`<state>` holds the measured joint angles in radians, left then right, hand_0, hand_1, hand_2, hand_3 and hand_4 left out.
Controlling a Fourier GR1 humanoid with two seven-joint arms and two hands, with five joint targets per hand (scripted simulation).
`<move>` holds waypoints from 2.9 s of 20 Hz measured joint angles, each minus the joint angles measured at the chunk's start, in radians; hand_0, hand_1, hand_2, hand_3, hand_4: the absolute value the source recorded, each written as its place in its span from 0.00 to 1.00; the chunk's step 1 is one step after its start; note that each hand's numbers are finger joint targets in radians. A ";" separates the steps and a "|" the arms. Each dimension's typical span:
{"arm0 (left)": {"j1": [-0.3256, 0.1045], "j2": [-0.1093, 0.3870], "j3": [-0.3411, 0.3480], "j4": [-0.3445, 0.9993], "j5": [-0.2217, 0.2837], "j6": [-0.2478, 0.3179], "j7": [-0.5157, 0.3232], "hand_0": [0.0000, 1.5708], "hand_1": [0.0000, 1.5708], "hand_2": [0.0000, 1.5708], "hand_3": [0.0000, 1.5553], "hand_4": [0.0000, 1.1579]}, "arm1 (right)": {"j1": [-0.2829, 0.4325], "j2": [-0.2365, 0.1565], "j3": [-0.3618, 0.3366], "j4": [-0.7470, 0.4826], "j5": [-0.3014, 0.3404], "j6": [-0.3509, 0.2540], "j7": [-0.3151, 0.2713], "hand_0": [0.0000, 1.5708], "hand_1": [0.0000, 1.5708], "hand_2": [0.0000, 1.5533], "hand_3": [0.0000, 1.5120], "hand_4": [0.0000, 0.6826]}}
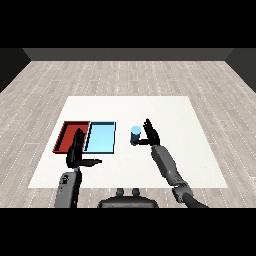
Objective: Pick the blue can and put it in the blue box
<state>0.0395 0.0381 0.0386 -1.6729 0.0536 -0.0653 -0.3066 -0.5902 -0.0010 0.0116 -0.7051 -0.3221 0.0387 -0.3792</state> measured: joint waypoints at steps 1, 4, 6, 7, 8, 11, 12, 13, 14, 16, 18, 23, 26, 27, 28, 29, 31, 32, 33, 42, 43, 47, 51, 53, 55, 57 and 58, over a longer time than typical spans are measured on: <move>-0.006 0.003 0.004 -0.008 0.007 -0.001 0.012 0.00 0.00 0.00 0.00 0.00 | -0.014 -0.002 -0.006 0.012 0.004 -0.001 0.004 0.00 0.00 0.00 0.00 0.00; 0.015 0.004 0.005 -0.011 0.013 -0.013 -0.004 0.00 0.00 0.00 0.00 0.00 | -0.061 0.000 0.060 0.111 -0.052 -0.031 -0.056 0.00 0.00 0.00 0.00 0.00; 0.007 0.003 0.005 -0.013 0.007 -0.005 0.000 0.00 0.00 0.00 0.00 0.00 | -0.078 0.000 0.080 0.116 -0.071 -0.047 -0.041 0.00 0.00 0.00 0.00 0.00; -0.002 -0.001 0.005 0.011 0.001 -0.002 -0.018 0.00 0.00 0.00 0.00 0.00 | -0.070 -0.009 0.077 0.111 -0.067 -0.037 -0.038 0.00 0.00 0.00 0.00 0.00; 0.004 -0.001 0.005 0.006 0.000 -0.002 -0.017 0.00 0.00 0.00 0.00 0.00 | -0.096 -0.008 0.072 0.156 -0.065 -0.032 -0.057 0.00 0.00 0.00 0.00 0.00; -0.014 0.013 0.019 0.009 0.019 -0.014 0.003 0.00 0.00 0.00 0.00 0.00 | -0.144 -0.003 0.129 0.206 -0.127 -0.065 -0.078 0.00 0.00 0.00 0.00 0.00; -0.003 0.009 0.014 0.003 0.018 -0.015 0.003 0.00 0.00 0.00 0.00 0.00 | -0.147 -0.002 0.166 0.223 -0.159 -0.077 -0.093 0.00 0.00 0.00 0.00 0.00; -0.012 0.021 0.028 0.001 0.032 -0.024 0.012 0.00 0.00 0.00 0.00 0.00 | -0.155 -0.003 0.161 0.219 -0.157 -0.082 -0.075 0.00 0.00 0.00 0.00 0.00; -0.016 0.018 0.024 0.000 0.028 -0.019 0.017 0.00 0.00 0.00 0.00 0.00 | -0.176 -0.002 0.147 0.256 -0.154 -0.069 -0.085 0.00 0.00 0.00 0.00 0.00; 0.005 0.014 0.014 -0.046 0.027 -0.012 0.045 0.00 0.00 0.00 0.00 0.00 | -0.209 -0.001 0.178 0.286 -0.190 -0.079 -0.082 0.00 0.00 0.00 0.00 0.00; 0.025 0.002 0.001 -0.045 0.017 -0.011 0.028 0.00 0.00 0.00 0.00 0.00 | -0.228 0.000 0.212 0.302 -0.224 -0.087 -0.086 0.00 0.00 0.00 0.00 0.00; 0.008 0.012 0.020 -0.043 0.040 -0.019 0.039 0.00 0.00 0.00 0.00 0.00 | -0.245 0.000 0.304 0.340 -0.308 -0.097 -0.111 0.00 0.00 0.00 0.00 0.00; 0.003 0.018 0.033 -0.035 0.055 -0.029 0.038 0.00 0.00 0.00 0.00 0.00 | -0.263 0.001 0.339 0.346 -0.342 -0.113 -0.098 0.00 0.00 0.00 0.00 0.00; 0.014 0.025 0.040 -0.055 0.065 -0.036 0.046 0.00 0.00 0.00 0.00 0.00 | -0.267 0.001 0.352 0.350 -0.353 -0.117 -0.093 0.00 0.00 0.00 0.00 0.00; 0.016 0.020 0.036 -0.053 0.059 -0.031 0.042 0.00 0.00 0.00 0.00 0.00 | -0.272 0.001 0.355 0.370 -0.355 -0.108 -0.098 0.00 0.00 0.00 0.00 0.00; 0.011 0.014 0.031 -0.048 0.050 -0.022 0.041 0.00 0.00 0.00 0.00 0.00 | -0.282 0.001 0.363 0.382 -0.370 -0.106 -0.098 0.00 0.00 0.00 0.00 0.00; 0.004 0.010 0.032 -0.042 0.046 -0.014 0.042 0.00 0.00 0.00 0.00 0.00 | -0.267 0.001 0.400 0.370 -0.399 -0.116 -0.107 0.00 0.00 0.00 0.00 0.00; 0.001 0.008 0.034 -0.028 0.046 -0.015 0.031 0.00 0.00 0.00 0.00 0.00 | -0.255 0.001 0.423 0.358 -0.418 -0.126 -0.114 0.00 0.00 0.00 0.00 0.00; 0.012 0.011 0.038 -0.031 0.052 -0.022 0.024 0.00 0.00 0.00 0.00 0.00 | -0.259 0.001 0.450 0.336 -0.439 -0.152 -0.097 0.00 0.00 0.00 0.00 0.00; 0.004 -0.001 0.034 -0.009 0.033 -0.005 0.004 0.00 0.00 0.00 0.00 0.00 | -0.319 -0.003 0.587 0.410 -0.410 -0.388 0.010 0.95 0.95 0.98 0.98 0.77; 0.008 -0.006 0.028 -0.006 0.029 -0.004 -0.002 0.00 0.00 0.00 0.00 0.00 | -0.323 -0.005 0.604 0.418 -0.402 -0.403 0.018 0.93 0.93 0.98 0.99 0.77; 0.017 0.011 0.043 -0.028 0.050 -0.019 0.018 0.00 0.00 0.00 0.00 0.00 | -0.337 -0.006 0.649 0.414 -0.394 -0.458 0.050 0.98 0.98 0.98 0.97 0.81; 0.030 0.004 0.029 -0.029 0.049 -0.027 0.012 0.00 0.00 0.00 0.00 0.00 | -0.341 -0.005 0.650 0.405 -0.393 -0.457 0.030 0.96 0.96 0.96 0.94 0.82; 0.018 0.010 0.033 -0.021 0.053 -0.034 0.016 0.00 0.00 0.00 0.00 0.00 | -0.358 -0.007 0.635 0.405 -0.378 -0.445 0.024 0.95 0.95 0.94 0.92 0.82; -0.007 0.002 0.021 0.008 0.030 -0.021 0.003 0.00 0.00 0.00 0.00 0.00 | -0.359 -0.013 0.629 0.387 -0.354 -0.434 0.010 0.96 0.96 0.95 0.93 0.82; -0.023 0.000 0.008 0.010 0.024 -0.020 0.024 0.00 0.00 0.00 0.00 0.00 | -0.359 -0.030 0.625 0.353 -0.334 -0.422 -0.001 0.97 0.97 0.95 0.93 0.83; -0.016 -0.007 -0.006 -0.002 0.014 -0.015 0.033 0.00 0.00 0.00 0.00 0.00 | -0.361 -0.041 0.621 0.332 -0.323 -0.423 0.005 0.97 0.97 0.95 0.93 0.84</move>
<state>0.0232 0.0315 0.0322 -1.6749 0.0679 -0.0803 -0.2734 -0.9512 -0.0424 0.6330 -0.3736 -0.6454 -0.3839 -0.3744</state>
